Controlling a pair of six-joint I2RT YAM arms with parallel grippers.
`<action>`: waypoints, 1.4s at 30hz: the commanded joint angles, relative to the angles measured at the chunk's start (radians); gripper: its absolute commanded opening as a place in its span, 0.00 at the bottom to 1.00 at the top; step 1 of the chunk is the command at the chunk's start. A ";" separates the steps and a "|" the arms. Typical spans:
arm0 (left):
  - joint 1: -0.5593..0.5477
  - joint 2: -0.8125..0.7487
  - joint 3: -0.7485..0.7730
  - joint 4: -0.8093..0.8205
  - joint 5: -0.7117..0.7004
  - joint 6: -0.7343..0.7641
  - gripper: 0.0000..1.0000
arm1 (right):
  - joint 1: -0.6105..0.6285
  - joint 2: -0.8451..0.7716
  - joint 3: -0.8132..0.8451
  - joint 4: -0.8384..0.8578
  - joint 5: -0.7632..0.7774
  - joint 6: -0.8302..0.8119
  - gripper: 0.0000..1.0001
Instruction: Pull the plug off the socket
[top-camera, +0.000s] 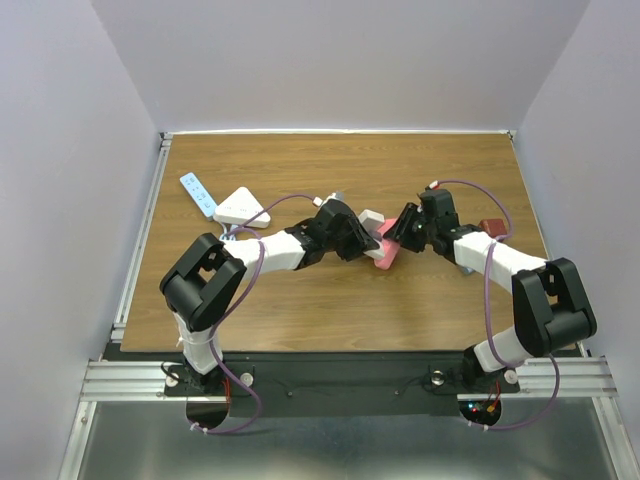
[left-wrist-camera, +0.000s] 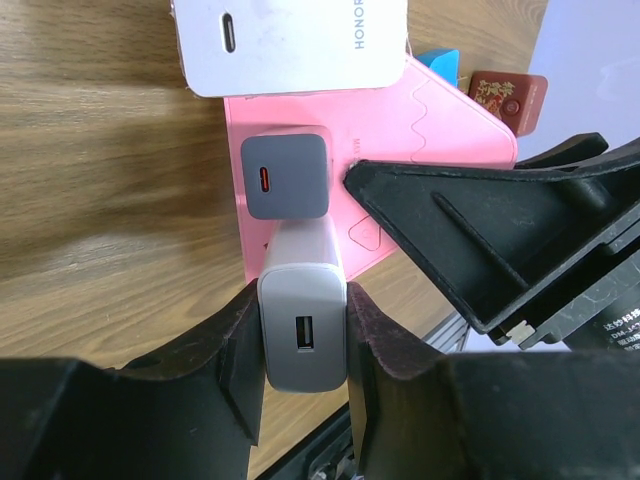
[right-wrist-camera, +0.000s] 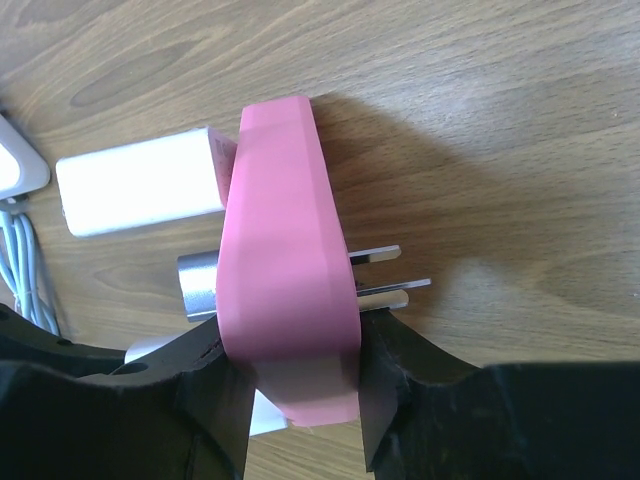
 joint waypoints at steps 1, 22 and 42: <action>-0.012 -0.060 0.026 0.095 0.018 0.053 0.00 | 0.012 0.014 0.007 0.013 0.047 -0.027 0.00; 0.086 -0.420 -0.320 0.208 -0.059 0.279 0.00 | 0.015 0.021 -0.004 -0.062 0.179 -0.114 0.00; 0.086 -0.459 -0.352 0.256 -0.095 0.191 0.00 | 0.014 -0.040 0.063 -0.058 0.110 -0.035 0.00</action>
